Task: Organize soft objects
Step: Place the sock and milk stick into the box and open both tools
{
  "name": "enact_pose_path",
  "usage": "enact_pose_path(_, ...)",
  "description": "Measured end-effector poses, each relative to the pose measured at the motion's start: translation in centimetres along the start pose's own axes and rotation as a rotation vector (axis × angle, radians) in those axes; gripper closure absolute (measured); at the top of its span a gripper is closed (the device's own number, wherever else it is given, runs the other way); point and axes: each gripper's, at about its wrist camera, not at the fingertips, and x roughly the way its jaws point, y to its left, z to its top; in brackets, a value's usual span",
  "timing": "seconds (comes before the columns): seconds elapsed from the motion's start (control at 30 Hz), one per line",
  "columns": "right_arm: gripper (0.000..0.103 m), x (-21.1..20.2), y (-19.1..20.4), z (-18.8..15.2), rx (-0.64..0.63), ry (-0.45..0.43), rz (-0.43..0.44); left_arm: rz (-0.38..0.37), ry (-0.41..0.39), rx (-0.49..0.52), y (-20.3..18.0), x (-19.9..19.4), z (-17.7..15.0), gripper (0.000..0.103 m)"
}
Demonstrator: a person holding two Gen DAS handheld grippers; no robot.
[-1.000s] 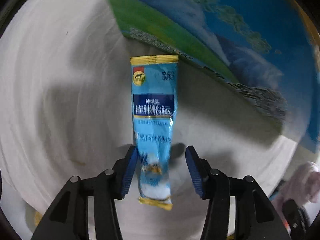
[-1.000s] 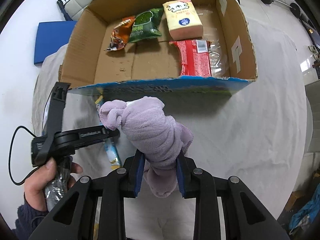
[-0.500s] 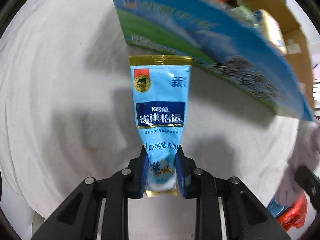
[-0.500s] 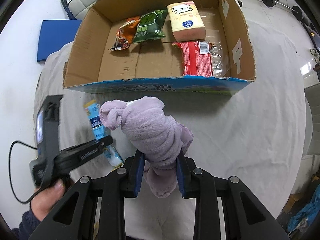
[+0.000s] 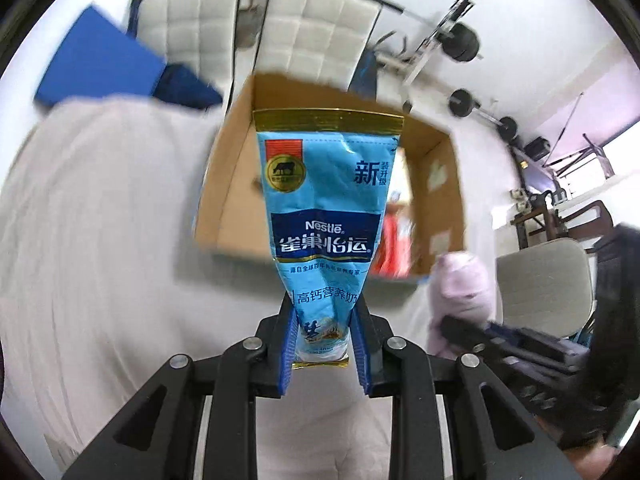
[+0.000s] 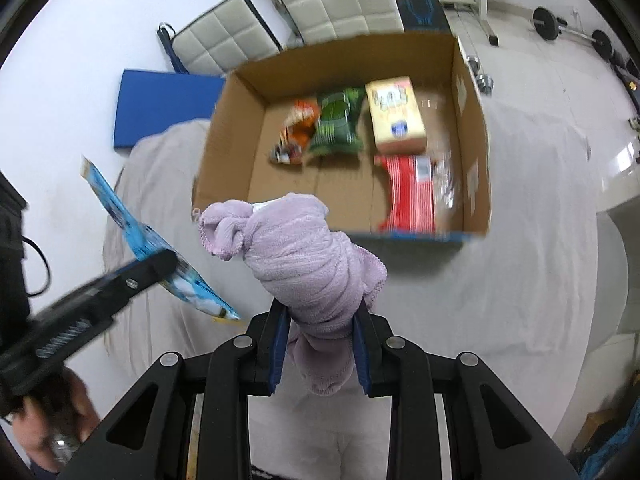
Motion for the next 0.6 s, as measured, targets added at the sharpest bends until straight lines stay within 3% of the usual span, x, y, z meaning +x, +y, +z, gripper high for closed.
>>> enact_pose_path(0.13, 0.073, 0.3, 0.4, 3.3, 0.014, -0.008, -0.012, 0.032, -0.004, 0.06, -0.6, 1.2, 3.9, 0.081)
enact_pose_path(0.27, 0.073, 2.6, 0.0, 6.0, 0.061, 0.01, -0.041, 0.057, 0.075, 0.085, -0.6, 5.6, 7.4, 0.081)
enact_pose_path(0.4, 0.073, 5.5, -0.9, 8.0, 0.119, 0.049, -0.057, 0.079, 0.16, 0.082, -0.5, 9.8, 9.6, 0.081)
enact_pose_path(0.6, 0.073, 9.3, -2.2, 9.7, 0.191, 0.111, -0.067, 0.131, 0.271, 0.09, 0.3, 14.1, 10.3, 0.081)
